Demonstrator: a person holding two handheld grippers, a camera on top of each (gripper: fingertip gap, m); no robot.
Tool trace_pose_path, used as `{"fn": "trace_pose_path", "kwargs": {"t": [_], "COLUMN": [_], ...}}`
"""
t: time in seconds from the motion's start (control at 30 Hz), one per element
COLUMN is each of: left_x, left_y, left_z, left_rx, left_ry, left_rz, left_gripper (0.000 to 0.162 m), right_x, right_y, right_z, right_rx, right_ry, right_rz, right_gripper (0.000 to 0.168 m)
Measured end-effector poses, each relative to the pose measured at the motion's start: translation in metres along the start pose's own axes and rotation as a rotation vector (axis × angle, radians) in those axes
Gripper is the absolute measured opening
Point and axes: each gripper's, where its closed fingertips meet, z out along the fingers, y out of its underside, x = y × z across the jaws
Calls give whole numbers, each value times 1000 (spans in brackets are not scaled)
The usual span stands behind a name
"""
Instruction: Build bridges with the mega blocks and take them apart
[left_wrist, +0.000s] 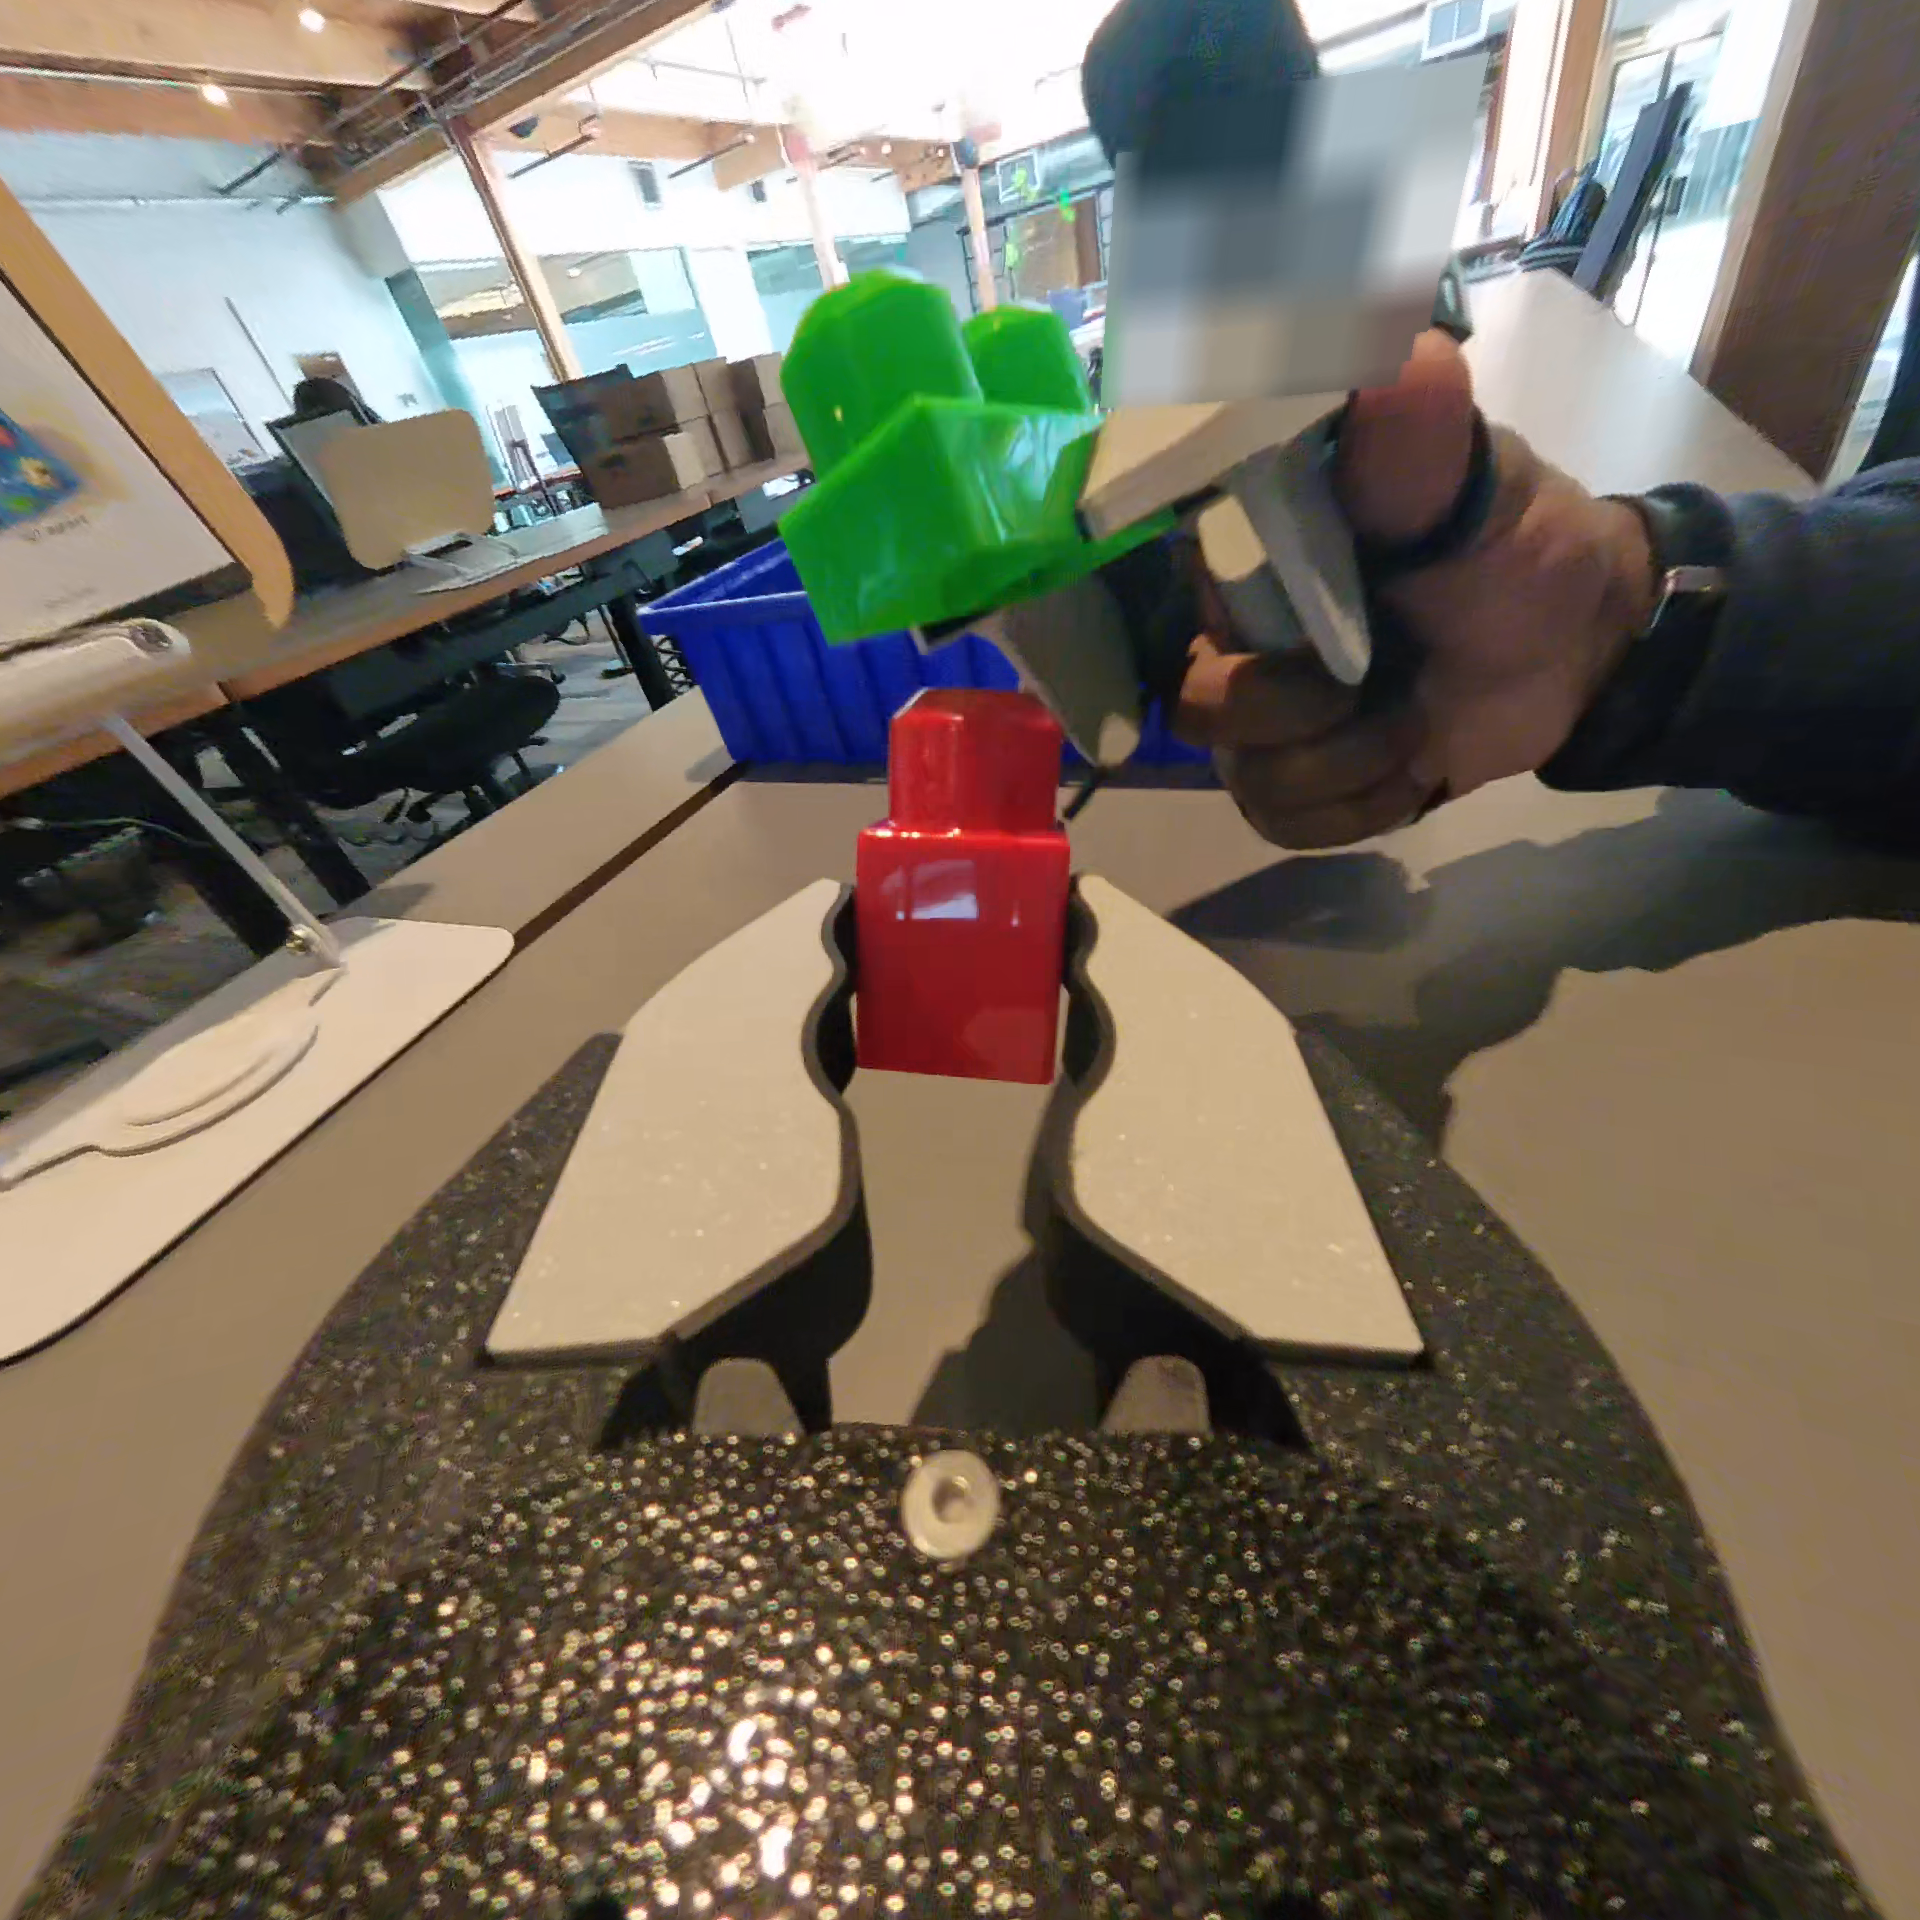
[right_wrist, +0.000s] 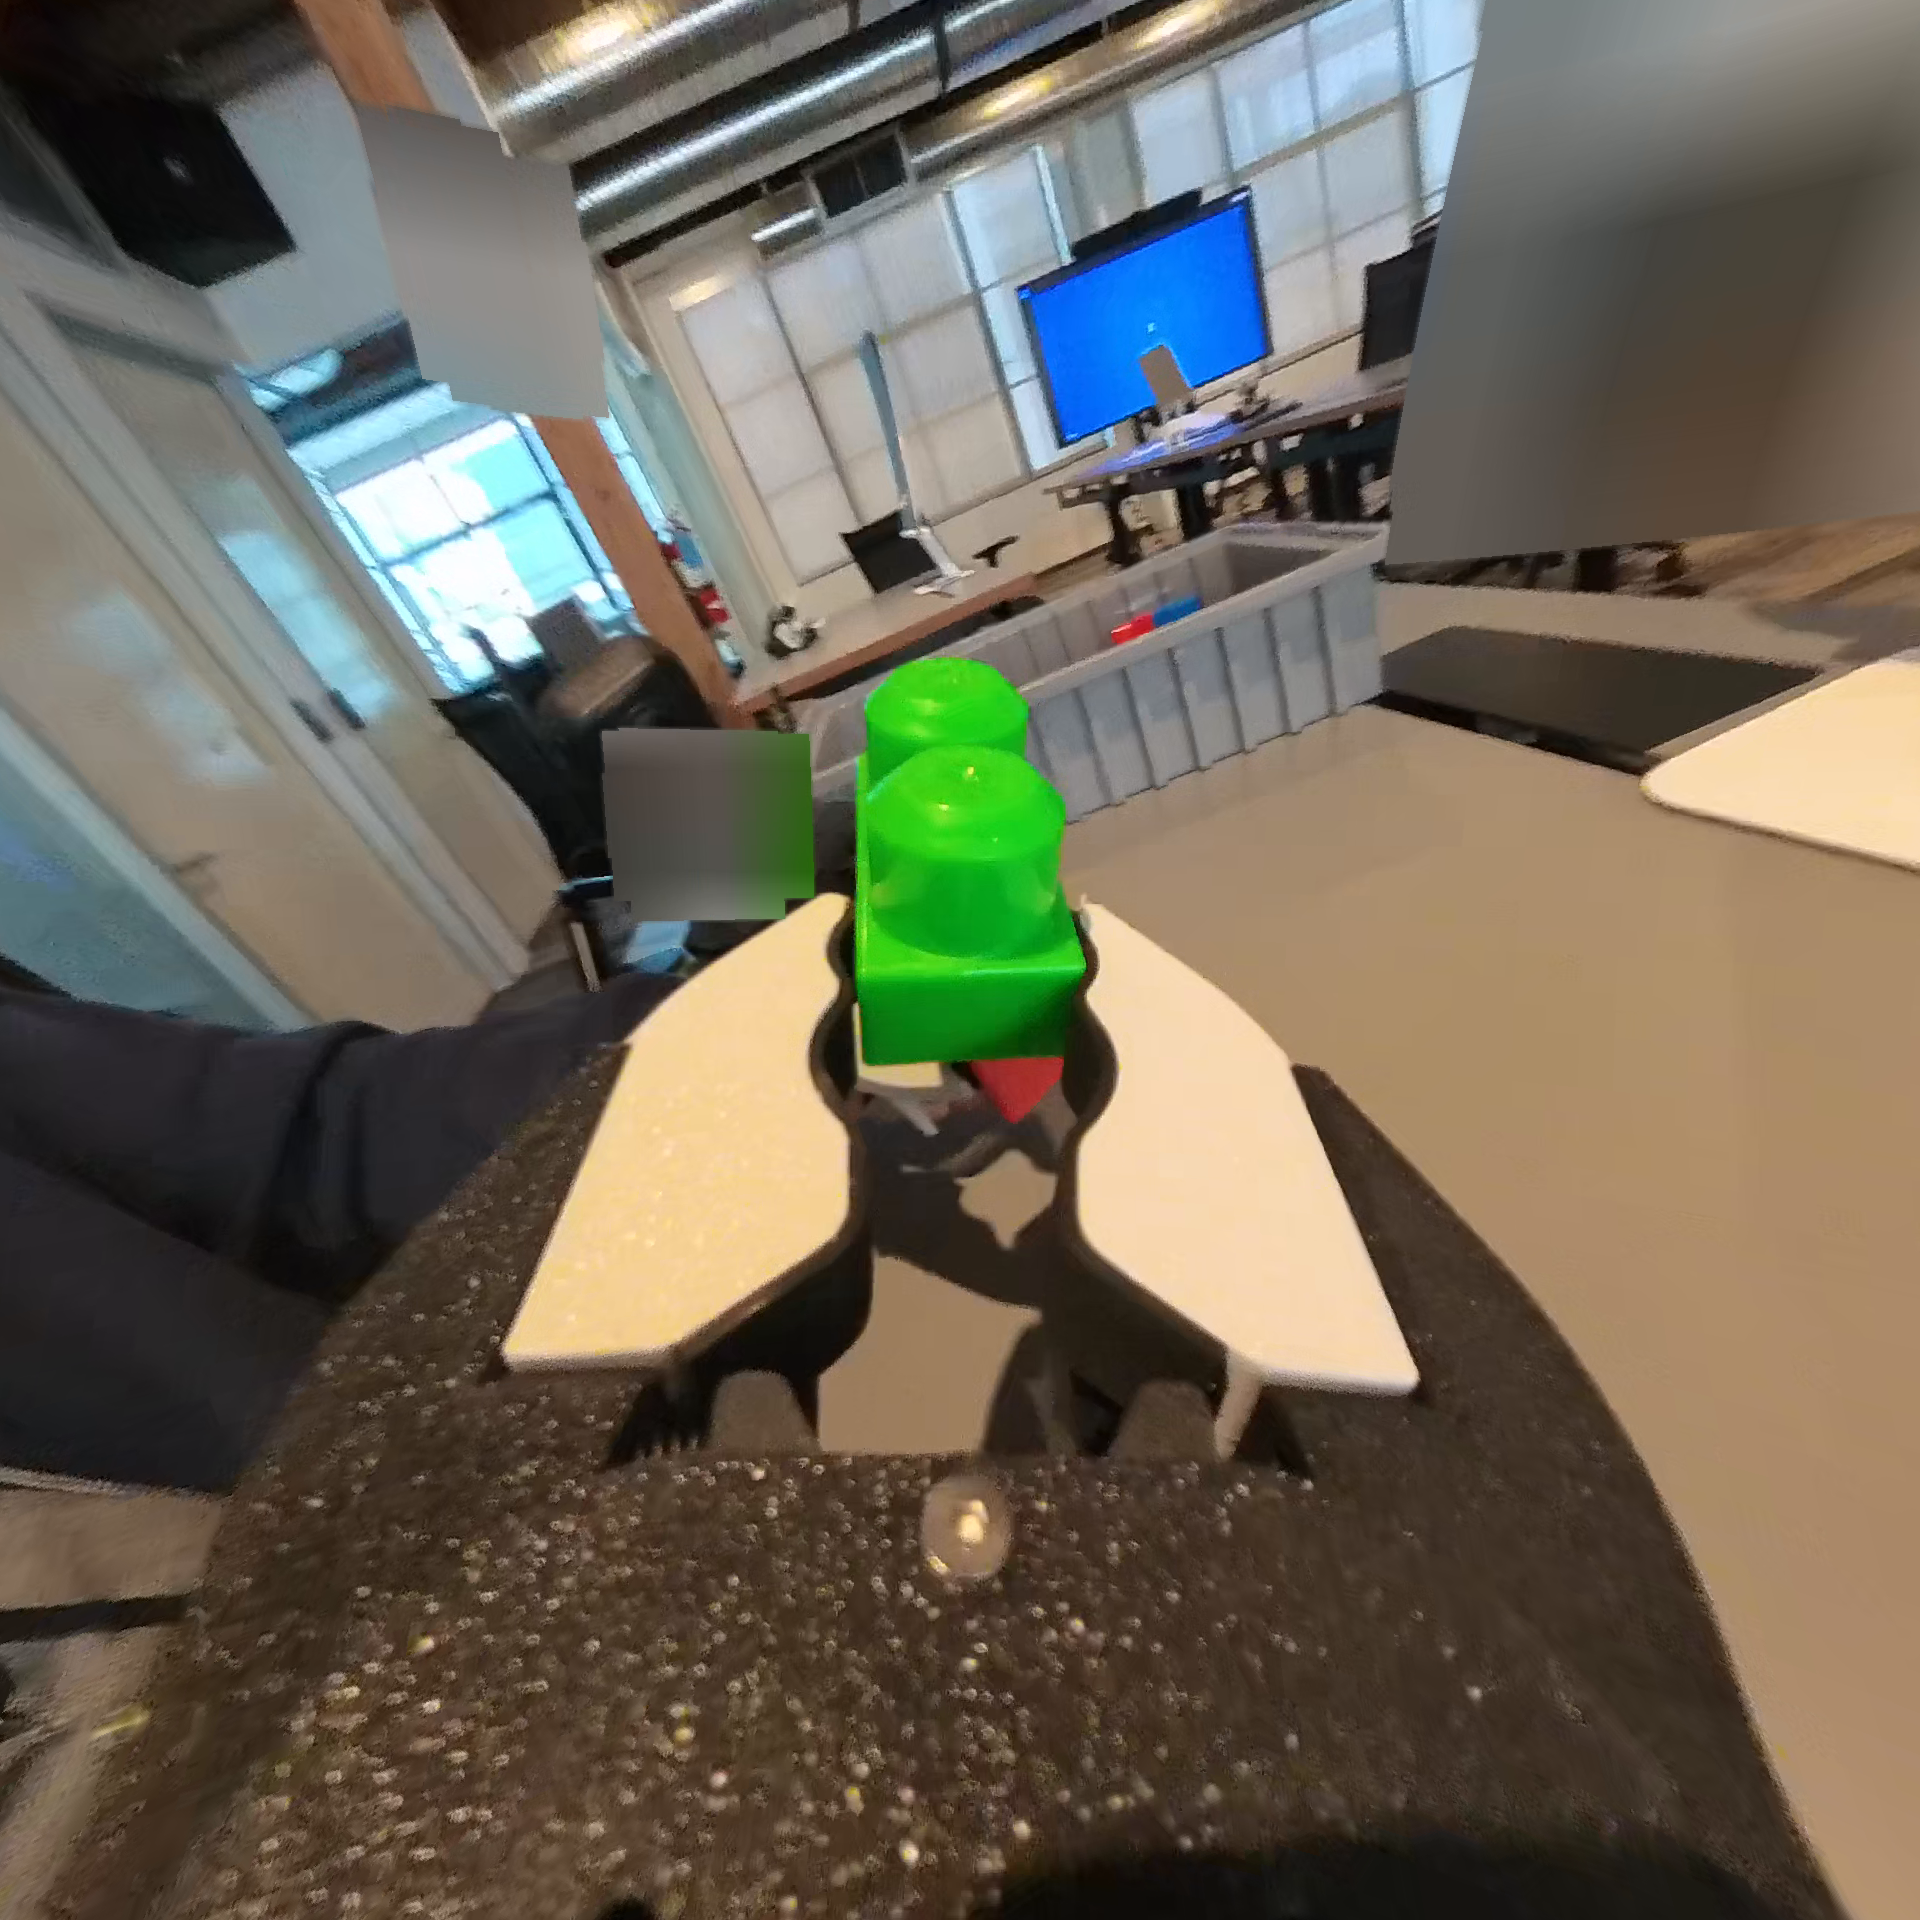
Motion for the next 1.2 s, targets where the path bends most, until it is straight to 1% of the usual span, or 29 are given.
{"fn": "trace_pose_path", "kwargs": {"t": [0.07,0.13,0.2,0.27,0.33,0.37,0.43,0.53,0.6,0.67,0.7,0.77,0.9,0.97,1.03,1.07,1.1,1.13,1.17,1.2], "left_x": [-1,1,5,9,13,15,18,20,19,18,18,19,20,21,23,24,26,27,27,25], "left_y": [2,5,7,8,9,9,10,11,11,11,11,11,7,3,-4,-9,-15,-20,-27,-34], "left_z": [1,3,5,7,9,10,12,14,14,15,15,15,14,13,12,11,10,8,6,3], "left_rx": [-4,-21,-30,-39,-49,-53,-58,-67,-65,-58,-56,-58,-36,-15,26,57,93,134,181,231], "left_ry": [1,5,13,22,26,29,33,33,32,34,37,42,55,66,94,116,143,173,201,220], "left_rz": [-19,-2,8,22,36,40,48,58,54,40,31,20,-13,-46,-101,-139,-183,-234,-287,-339], "left_gripper": [36,36,36,36,36,36,36,36,36,36,36,36,36,36,36,36,36,36,36,36], "right_x": [1,-3,3,26,62,82,124,172,189,197,199,199,198,196,186,176,161,142,118,90], "right_y": [-10,-33,-61,-87,-103,-103,-94,-55,-30,-11,-10,-17,-20,-29,-54,-69,-82,-92,-96,-90], "right_z": [-6,-18,-43,-88,-151,-184,-250,-329,-361,-377,-381,-384,-378,-369,-347,-327,-297,-260,-217,-172], "right_rx": [-5,17,21,-16,-93,-153,-250,-401,-463,-522,-530,-532,-502,-466,-398,-355,-313,-271,-239,-230], "right_ry": [68,145,298,563,853,966,1151,1343,1425,1462,1484,1525,1512,1489,1448,1403,1313,1190,1032,847], "right_rz": [-84,-177,-280,-388,-426,-394,-265,-24,73,151,160,101,74,17,-137,-230,-327,-415,-488,-538], "right_gripper": [37,37,37,37,37,37,37,37,37,37,38,38,68,76,77,76,72,67,61,55]}}
